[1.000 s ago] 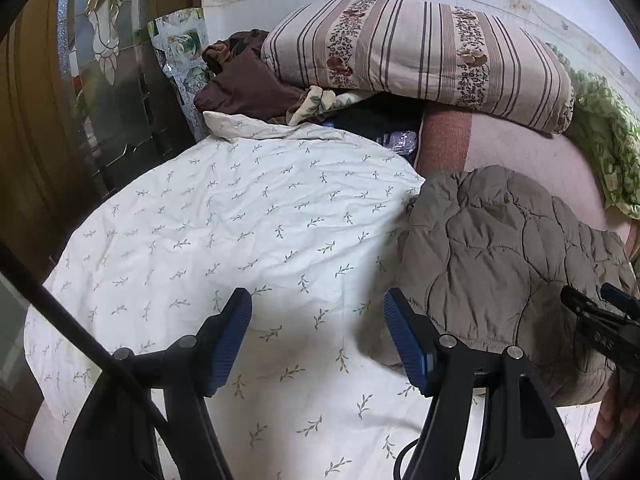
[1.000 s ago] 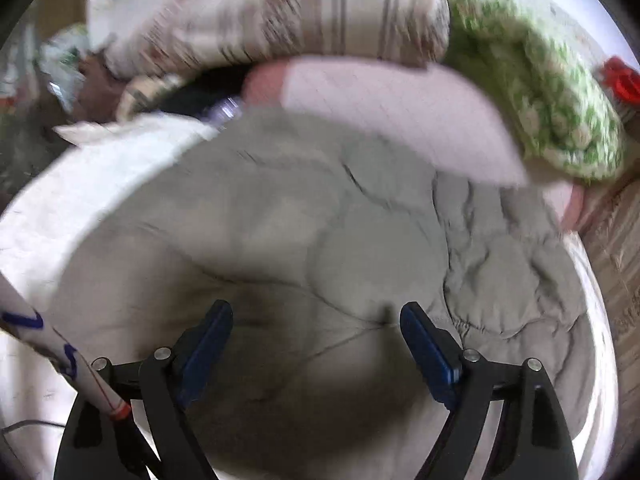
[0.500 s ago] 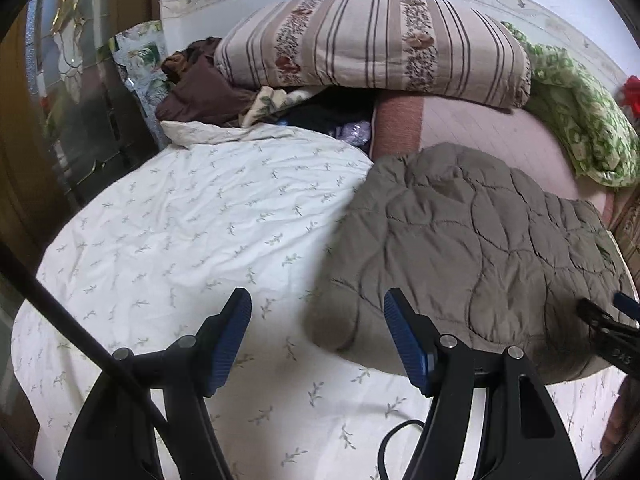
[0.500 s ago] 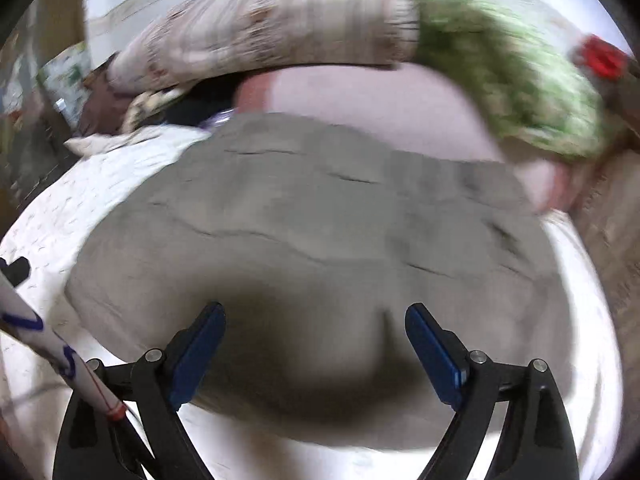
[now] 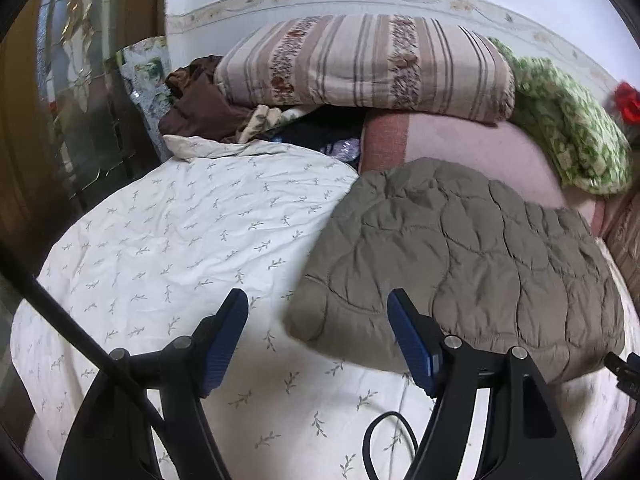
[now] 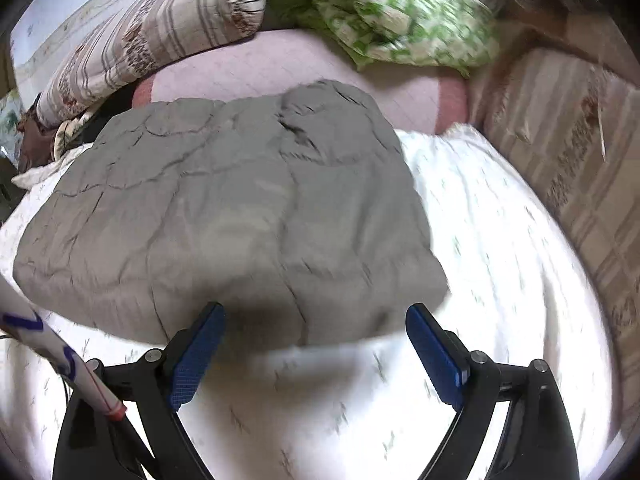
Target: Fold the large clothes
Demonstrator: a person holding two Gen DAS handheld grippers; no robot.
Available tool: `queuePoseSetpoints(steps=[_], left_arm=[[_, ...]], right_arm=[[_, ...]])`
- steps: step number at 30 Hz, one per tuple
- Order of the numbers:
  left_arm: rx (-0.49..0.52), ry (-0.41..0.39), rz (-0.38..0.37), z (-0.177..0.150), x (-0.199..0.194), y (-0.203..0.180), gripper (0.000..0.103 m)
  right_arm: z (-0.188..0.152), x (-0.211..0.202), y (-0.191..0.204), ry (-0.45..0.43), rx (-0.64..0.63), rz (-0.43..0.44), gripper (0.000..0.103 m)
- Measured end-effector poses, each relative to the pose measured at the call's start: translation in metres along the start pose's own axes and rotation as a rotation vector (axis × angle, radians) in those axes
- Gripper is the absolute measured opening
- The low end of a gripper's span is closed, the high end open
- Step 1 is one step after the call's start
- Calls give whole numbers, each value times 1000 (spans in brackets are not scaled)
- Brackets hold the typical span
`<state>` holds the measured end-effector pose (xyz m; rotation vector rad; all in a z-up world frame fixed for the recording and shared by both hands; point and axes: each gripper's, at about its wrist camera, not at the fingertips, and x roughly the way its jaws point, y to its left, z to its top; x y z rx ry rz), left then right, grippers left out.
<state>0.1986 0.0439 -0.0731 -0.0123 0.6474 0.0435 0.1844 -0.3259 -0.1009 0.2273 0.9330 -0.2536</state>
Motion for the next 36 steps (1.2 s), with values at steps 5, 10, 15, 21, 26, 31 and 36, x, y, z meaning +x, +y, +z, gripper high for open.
queuePoseSetpoints(steps=[5, 10, 15, 21, 26, 31, 36], left_arm=[[-26, 88, -14, 1, 28, 6, 72], [-145, 196, 3, 2, 86, 41, 72], [-232, 327, -92, -3, 131, 59, 72], [-137, 298, -48, -2, 113, 38, 70], [-84, 113, 23, 8, 69, 31, 72], [-56, 20, 20, 19, 52, 34, 89], [-176, 296, -304, 24, 125, 54, 89]], right_arm=[[-11, 18, -35, 79, 167, 92, 94], [2, 49, -49, 121, 314, 199, 89], [24, 73, -48, 148, 348, 213, 85], [28, 78, -50, 141, 339, 215, 85], [10, 53, -49, 88, 249, 164, 84], [4, 19, -68, -5, 209, 69, 92], [38, 31, -106, -1, 304, 99, 100]])
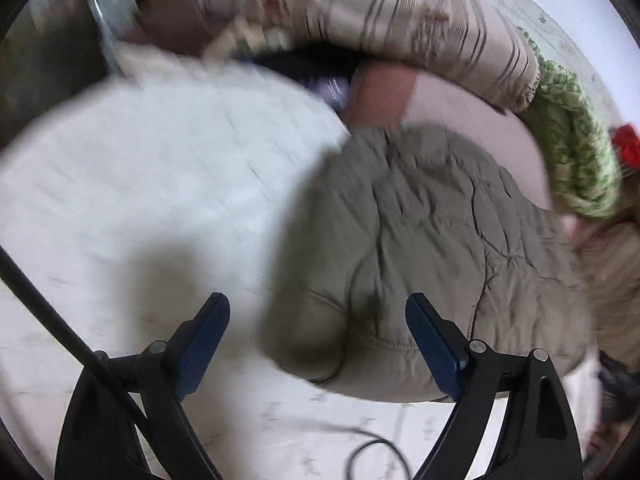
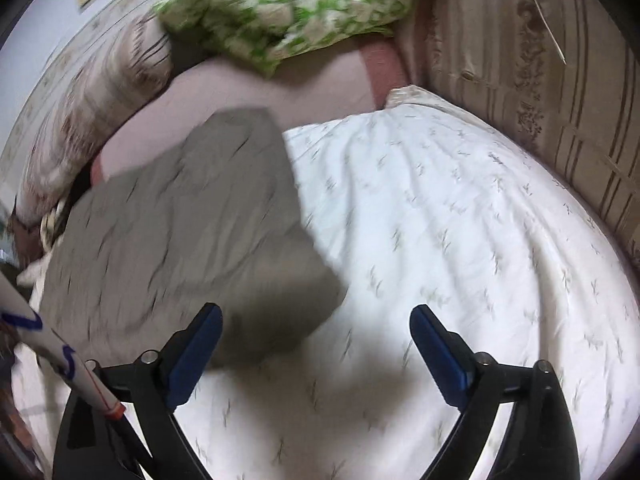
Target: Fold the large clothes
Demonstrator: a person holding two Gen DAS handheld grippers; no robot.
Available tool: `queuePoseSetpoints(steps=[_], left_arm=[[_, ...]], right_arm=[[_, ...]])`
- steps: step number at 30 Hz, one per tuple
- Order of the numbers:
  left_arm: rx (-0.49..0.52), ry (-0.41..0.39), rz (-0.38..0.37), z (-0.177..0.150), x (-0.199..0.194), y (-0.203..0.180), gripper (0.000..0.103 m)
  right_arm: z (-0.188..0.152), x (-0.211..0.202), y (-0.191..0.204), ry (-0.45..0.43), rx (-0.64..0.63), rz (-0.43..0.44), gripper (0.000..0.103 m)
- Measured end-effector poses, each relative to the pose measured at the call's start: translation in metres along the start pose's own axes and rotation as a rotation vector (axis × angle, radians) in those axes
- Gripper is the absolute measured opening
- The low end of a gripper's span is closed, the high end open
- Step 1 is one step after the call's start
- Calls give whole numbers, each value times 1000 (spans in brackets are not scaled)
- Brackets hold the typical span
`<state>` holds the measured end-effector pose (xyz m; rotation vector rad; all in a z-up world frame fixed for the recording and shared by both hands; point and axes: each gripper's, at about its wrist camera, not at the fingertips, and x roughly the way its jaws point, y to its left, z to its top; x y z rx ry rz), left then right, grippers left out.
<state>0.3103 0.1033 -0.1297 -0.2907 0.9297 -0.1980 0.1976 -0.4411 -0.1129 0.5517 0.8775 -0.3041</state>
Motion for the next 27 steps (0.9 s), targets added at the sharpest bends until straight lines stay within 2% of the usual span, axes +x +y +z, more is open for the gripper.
queuePoseSetpoints(steps=[3, 7, 9, 11, 12, 15, 16, 17, 18, 20, 21, 23, 27], left_arm=[[-31, 81, -132, 7, 33, 13, 89], [-53, 133, -303, 11, 53, 20, 89], [-67, 189, -365, 10, 69, 23, 97], [-113, 242, -392, 7, 88, 27, 103], [-131, 232, -409, 6, 91, 28, 103], [-100, 231, -400, 5, 87, 14, 100], [-100, 254, -441, 4, 87, 8, 91], [-100, 253, -431, 3, 83, 3, 85], [-71, 235, -400, 4, 75, -4, 79], [-28, 219, -372, 7, 60, -14, 69], [-11, 210, -361, 7, 50, -20, 66], [3, 198, -353, 7, 38, -24, 64], [2, 202, -313, -3, 30, -24, 63]], right_arm=[[24, 36, -6, 90, 24, 44, 100], [42, 78, 6, 179, -1, 166, 101], [44, 97, 11, 237, 3, 236, 103], [47, 121, 13, 300, 39, 296, 103], [46, 127, 14, 311, 47, 303, 103], [45, 138, 13, 334, 101, 343, 103], [44, 136, 13, 335, 113, 363, 99], [42, 133, 12, 342, 128, 397, 84], [41, 127, 12, 338, 133, 396, 80], [40, 113, 12, 326, 121, 397, 63], [39, 107, 12, 322, 118, 397, 60], [36, 94, 11, 319, 108, 397, 54], [26, 79, 9, 315, 91, 399, 51]])
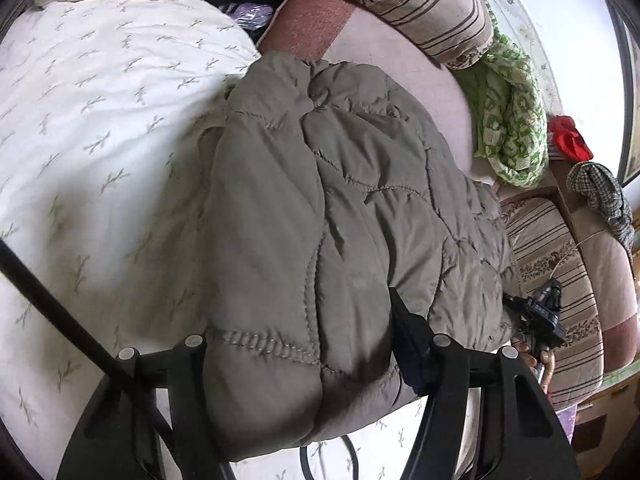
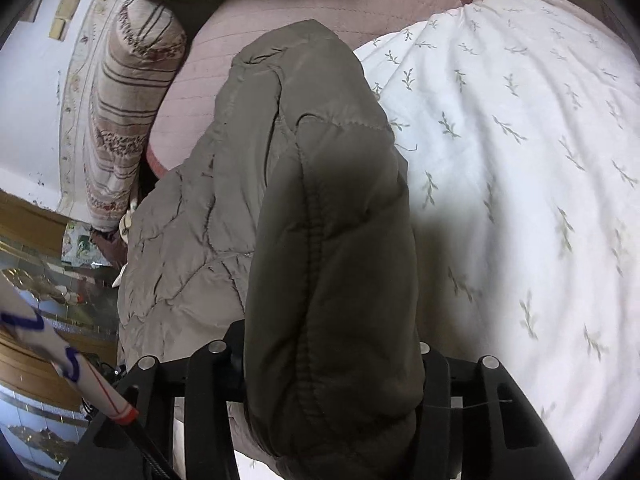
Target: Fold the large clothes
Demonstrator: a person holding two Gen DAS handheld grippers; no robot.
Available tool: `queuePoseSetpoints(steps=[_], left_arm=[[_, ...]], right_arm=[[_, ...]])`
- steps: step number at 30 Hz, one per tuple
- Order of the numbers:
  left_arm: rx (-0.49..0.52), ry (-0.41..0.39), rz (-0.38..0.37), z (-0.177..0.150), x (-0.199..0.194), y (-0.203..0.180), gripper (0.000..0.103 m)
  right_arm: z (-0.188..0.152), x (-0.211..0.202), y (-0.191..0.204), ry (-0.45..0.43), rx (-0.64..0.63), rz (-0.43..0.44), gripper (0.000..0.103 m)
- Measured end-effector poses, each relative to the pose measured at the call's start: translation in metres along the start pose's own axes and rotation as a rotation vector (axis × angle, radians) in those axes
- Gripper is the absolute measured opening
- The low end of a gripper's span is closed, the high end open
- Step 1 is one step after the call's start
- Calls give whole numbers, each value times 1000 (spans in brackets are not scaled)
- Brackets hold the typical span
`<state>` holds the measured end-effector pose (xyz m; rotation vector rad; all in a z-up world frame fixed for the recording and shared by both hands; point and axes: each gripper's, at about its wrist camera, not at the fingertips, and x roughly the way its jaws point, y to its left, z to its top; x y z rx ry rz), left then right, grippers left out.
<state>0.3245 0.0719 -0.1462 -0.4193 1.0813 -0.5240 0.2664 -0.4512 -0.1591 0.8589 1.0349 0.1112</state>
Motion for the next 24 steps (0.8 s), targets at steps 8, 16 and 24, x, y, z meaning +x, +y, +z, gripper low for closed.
queuePoseSetpoints(steps=[8, 16, 24], left_arm=[[-85, -17, 28, -3, 0, 19, 69], [46, -304, 337, -31, -90, -40, 69], [180, -816, 780, -127, -210, -128, 93]], right_arm=[[-6, 7, -8, -73, 44, -102, 86], [-38, -59, 18, -222, -10, -205, 86], [-119, -132, 70, -306, -203, -292, 86]])
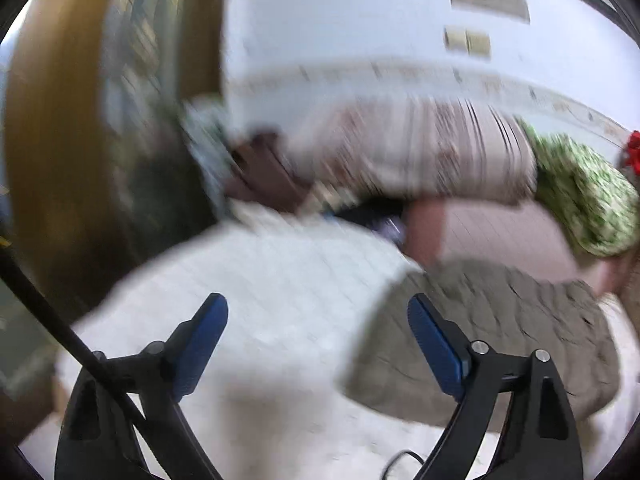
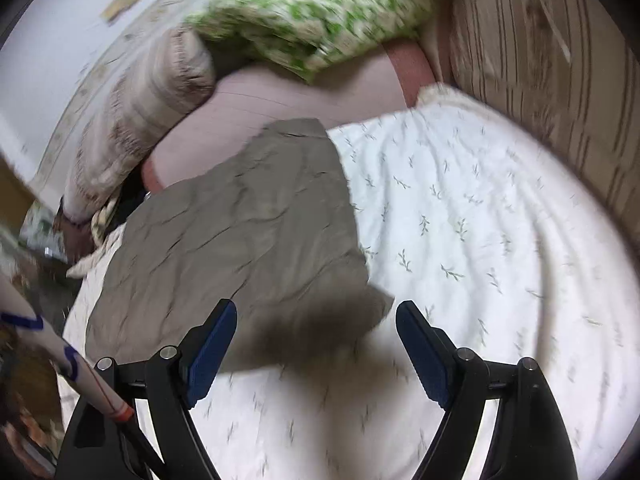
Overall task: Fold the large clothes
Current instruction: 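Release the folded jacket and pull both grippers back from it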
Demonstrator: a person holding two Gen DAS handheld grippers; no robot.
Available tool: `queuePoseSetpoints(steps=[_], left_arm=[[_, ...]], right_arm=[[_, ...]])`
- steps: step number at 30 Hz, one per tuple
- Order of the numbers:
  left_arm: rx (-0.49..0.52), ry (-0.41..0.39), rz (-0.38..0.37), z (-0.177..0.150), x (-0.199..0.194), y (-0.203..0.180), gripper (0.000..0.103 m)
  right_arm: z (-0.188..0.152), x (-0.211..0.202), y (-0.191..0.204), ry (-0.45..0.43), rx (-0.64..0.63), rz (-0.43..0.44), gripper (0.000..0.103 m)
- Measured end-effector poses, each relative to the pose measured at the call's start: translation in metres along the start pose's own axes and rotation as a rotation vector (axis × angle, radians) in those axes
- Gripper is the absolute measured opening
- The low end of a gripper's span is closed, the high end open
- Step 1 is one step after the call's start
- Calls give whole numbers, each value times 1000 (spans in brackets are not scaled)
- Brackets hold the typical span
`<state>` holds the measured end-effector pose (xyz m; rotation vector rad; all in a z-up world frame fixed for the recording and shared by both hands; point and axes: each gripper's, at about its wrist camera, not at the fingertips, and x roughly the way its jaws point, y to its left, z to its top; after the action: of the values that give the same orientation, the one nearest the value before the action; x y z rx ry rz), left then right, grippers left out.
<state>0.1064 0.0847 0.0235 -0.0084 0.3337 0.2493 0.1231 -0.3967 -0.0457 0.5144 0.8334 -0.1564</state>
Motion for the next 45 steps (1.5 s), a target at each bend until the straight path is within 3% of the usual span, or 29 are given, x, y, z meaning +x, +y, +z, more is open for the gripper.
queuePoseSetpoints(steps=[3, 7, 9, 15, 17, 19, 21, 23, 27, 30, 34, 40, 45], left_arm=[[5, -85, 62, 4, -46, 8, 96], [-36, -115, 18, 10, -92, 22, 97], [-63, -106, -24, 13, -110, 33, 98], [-157, -143, -55, 8, -159, 56, 98], [-169, -181, -127, 4, -175, 57, 98], [-158, -169, -222, -2, -188, 53, 100], [-134, -138, -301, -7, -191, 43, 101], [-122, -110, -331, -12, -191, 32, 101], [-78, -43, -292, -26, -188, 7, 101], [-14, -56, -296, -35, -195, -6, 102], [-20, 10, -420, -47, -190, -17, 102], [102, 93, -304, -71, -168, -45, 102], [150, 164, -289, -89, -148, -60, 102]], right_arm=[[-19, -33, 23, -31, -42, 32, 86], [-44, -67, 48, -52, -85, 73, 87], [-59, -84, 59, -71, -125, 53, 87], [-102, -117, 91, -134, -216, -26, 88], [-113, -124, 97, -151, -216, -27, 88], [-124, -130, 103, -165, -207, -15, 89], [-132, -134, 108, -168, -197, 1, 89], [-140, -139, 113, -185, -200, -2, 89], [-154, -148, 127, -239, -261, -103, 89], [-161, -148, 134, -242, -285, -133, 90], [-167, -148, 142, -247, -307, -160, 90], [-168, -137, 139, -224, -303, -230, 90], [-170, -129, 137, -207, -320, -278, 90]])
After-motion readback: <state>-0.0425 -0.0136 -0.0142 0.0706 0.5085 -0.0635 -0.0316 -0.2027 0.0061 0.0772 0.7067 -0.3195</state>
